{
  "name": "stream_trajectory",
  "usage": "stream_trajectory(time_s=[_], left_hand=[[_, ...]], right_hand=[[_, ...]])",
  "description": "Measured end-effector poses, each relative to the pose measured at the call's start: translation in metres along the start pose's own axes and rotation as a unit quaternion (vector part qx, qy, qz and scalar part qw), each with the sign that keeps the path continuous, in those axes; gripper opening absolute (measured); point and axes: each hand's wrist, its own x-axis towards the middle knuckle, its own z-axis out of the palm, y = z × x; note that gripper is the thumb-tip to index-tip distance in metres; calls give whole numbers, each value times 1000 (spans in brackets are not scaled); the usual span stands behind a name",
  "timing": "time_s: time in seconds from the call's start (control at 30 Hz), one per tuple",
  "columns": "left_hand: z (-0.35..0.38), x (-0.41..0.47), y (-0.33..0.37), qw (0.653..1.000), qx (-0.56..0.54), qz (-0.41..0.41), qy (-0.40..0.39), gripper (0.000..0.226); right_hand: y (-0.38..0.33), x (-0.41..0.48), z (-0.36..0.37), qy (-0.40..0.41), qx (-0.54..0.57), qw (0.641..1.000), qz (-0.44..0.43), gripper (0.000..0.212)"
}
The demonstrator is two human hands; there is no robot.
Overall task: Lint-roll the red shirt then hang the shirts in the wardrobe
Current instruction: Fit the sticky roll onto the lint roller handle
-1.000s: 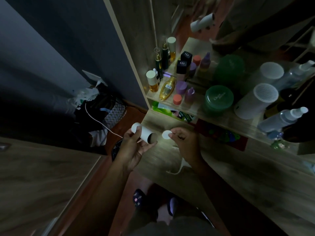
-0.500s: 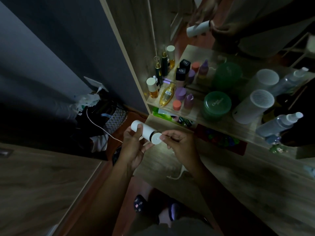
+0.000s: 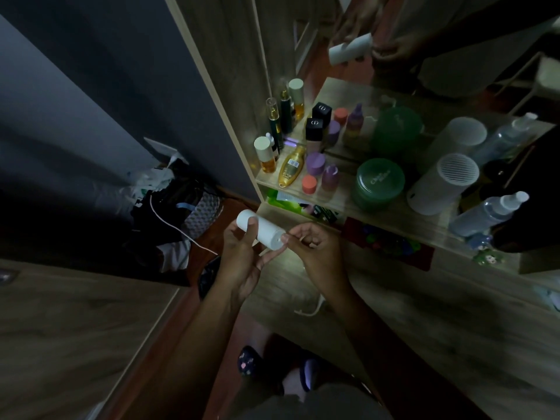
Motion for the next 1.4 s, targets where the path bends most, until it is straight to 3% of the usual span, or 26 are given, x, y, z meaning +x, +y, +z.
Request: stream_trajectory(time_s=[0.17,0.3,0.43,0.53,0.57,0.7,0.83,0.9,1.03,1.2,1.4], left_hand=[[3,-6,2,999,27,-8,-45,42],[-2,-8,5,994,46,-12,-94,53],[-6,-6,-1,991,105,0,-86,54],[-10,-6,-6,988,132,-1,-74,53],[-12,-7,-7,988,140,-2,-72,53],[-17,-10,-10,983,169,-5,-70,58],[-25,-13,-13,980,191,-5,-64,60],[-30,-14,-13,979,195,-5,-64,58],[-36,-19,-7,979,192,1,-65,55],[-38,-28,7,978,200,19,-54,56],[-41,-38,21,975,208,43,-59,56]], right_hand=[[6,-3,-2,3,-23,1000,-16,12],[20,-9,-9,-1,-41,999,-18,14],[42,-12,-18,15,-57,998,10,10],[75,-13,-28,43,-142,989,21,6],[89,-14,-33,38,-195,979,35,9],[143,-17,-46,16,-417,906,76,60],[157,-17,-49,1,-523,843,124,58],[158,-16,-47,-7,-535,835,132,56],[146,-11,-40,-15,-477,871,114,51],[90,-6,-29,-26,-374,927,-7,44],[13,-2,-1,-43,-298,949,-95,51]])
